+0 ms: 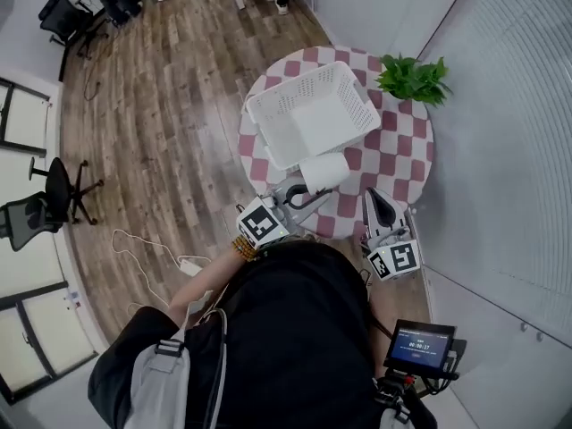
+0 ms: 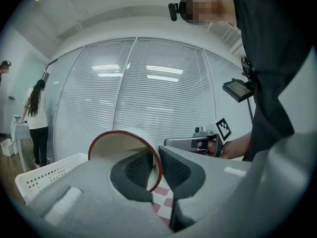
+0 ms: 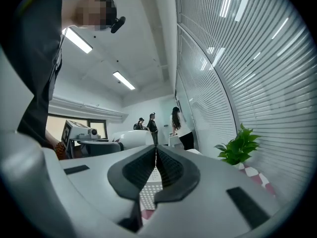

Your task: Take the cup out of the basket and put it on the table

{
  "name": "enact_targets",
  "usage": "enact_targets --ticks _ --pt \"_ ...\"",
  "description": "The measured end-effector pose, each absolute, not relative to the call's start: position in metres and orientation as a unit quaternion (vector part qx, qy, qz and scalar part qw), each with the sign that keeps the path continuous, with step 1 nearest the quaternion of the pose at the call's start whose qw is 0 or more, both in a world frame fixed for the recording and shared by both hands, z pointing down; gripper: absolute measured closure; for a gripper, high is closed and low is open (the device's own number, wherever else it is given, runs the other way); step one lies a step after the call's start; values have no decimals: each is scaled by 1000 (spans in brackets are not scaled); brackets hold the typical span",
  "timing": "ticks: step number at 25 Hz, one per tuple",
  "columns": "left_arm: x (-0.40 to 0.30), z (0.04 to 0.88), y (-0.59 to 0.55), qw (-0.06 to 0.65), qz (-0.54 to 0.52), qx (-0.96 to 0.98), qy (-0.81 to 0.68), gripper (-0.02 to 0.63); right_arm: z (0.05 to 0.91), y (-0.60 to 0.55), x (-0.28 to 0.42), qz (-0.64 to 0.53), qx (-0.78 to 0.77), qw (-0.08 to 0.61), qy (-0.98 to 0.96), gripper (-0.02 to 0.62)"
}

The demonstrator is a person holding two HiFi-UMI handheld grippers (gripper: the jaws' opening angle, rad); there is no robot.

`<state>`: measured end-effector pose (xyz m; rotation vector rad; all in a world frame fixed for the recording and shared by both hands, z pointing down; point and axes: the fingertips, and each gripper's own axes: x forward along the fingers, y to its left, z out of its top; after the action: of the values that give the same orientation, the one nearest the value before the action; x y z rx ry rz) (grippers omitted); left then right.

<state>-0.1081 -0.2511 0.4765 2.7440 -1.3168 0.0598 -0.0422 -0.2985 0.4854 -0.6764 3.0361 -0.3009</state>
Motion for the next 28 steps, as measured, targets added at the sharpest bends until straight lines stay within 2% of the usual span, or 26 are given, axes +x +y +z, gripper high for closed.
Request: enact_targets --ticks 9,17,28 --pt "-120 482 -240 50 36 893 -446 571 488 -283 -56 -96 -193 0 977 584" --pt "-120 482 -233 40 43 888 -457 571 482 -260 -70 15 -174 -36 984 586" --pt "-128 477 -242 32 38 886 -461 571 480 -260 -78 43 -161 -46 985 586"
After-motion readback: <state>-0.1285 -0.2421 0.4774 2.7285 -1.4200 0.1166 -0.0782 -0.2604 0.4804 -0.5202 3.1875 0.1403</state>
